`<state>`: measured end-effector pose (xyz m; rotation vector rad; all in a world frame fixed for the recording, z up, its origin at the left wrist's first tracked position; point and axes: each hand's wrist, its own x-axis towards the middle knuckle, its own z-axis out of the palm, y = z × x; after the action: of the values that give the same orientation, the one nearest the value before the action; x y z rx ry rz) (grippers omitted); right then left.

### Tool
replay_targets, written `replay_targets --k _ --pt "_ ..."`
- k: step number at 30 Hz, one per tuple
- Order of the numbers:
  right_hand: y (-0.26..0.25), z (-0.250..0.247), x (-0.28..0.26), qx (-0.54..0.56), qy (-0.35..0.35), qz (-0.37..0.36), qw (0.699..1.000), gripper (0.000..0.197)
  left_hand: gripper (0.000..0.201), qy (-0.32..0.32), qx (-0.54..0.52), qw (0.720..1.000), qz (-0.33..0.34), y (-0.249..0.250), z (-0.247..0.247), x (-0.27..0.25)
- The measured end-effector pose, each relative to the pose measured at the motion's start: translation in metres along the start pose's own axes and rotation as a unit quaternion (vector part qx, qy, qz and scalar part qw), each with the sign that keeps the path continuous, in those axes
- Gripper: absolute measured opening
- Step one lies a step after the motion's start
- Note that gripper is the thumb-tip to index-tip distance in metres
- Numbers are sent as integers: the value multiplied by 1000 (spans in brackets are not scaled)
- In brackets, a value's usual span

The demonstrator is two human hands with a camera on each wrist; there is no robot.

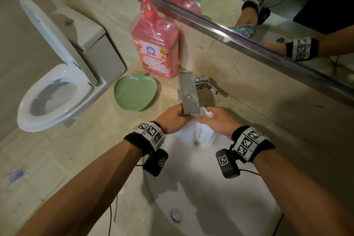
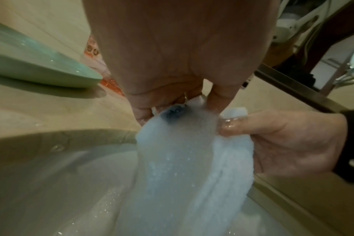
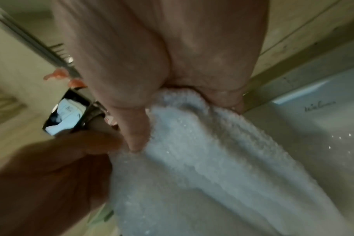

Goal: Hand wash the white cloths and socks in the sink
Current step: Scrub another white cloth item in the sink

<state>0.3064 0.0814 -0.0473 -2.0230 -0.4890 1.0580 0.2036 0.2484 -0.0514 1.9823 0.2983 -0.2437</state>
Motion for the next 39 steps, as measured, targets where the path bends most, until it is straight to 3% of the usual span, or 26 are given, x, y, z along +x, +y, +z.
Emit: replay_targets --k 4,7,10,13,18,22,25,27,30,33,36,39 --pt "0 -4 4 126 11 -7 992 19 30 11 -14 999 -43 -17 -5 2" --pt "1 -2 5 162 -7 19 987 6 17 97 -97 989 -52 -28 -9 -5" --pt "6 10 6 140 -23 23 990 9 12 151 -204 966 -37 -27 -17 -16" --pt "3 23 9 121 -46 18 991 23 7 134 -170 976 -11 -24 -29 -26" --pt "-10 39 11 38 -52 -69 996 32 4 48 -20 999 10 -19 -34 -32" --pt "-14 44 12 31 -107 -28 993 15 14 34 -26 999 -12 -10 -26 -27" --pt "-9 35 13 55 -78 -12 995 4 27 86 -133 986 -60 -15 -21 -22" --pt "-5 29 9 73 -63 -5 995 13 25 92 -173 978 -73 -18 -16 -15" --pt "-1 20 5 100 -33 8 994 21 21 44 -101 990 -94 -21 -6 -7" --pt "-3 6 4 153 9 13 988 17 35 -36 -93 992 -77 -25 6 -8" --pt "-9 -8 1 166 26 7 986 20 38 -18 -33 997 -70 -30 10 -5" --pt "-7 -13 -3 89 8 -4 996 4 36 -7 -10 999 -51 -28 6 -3"
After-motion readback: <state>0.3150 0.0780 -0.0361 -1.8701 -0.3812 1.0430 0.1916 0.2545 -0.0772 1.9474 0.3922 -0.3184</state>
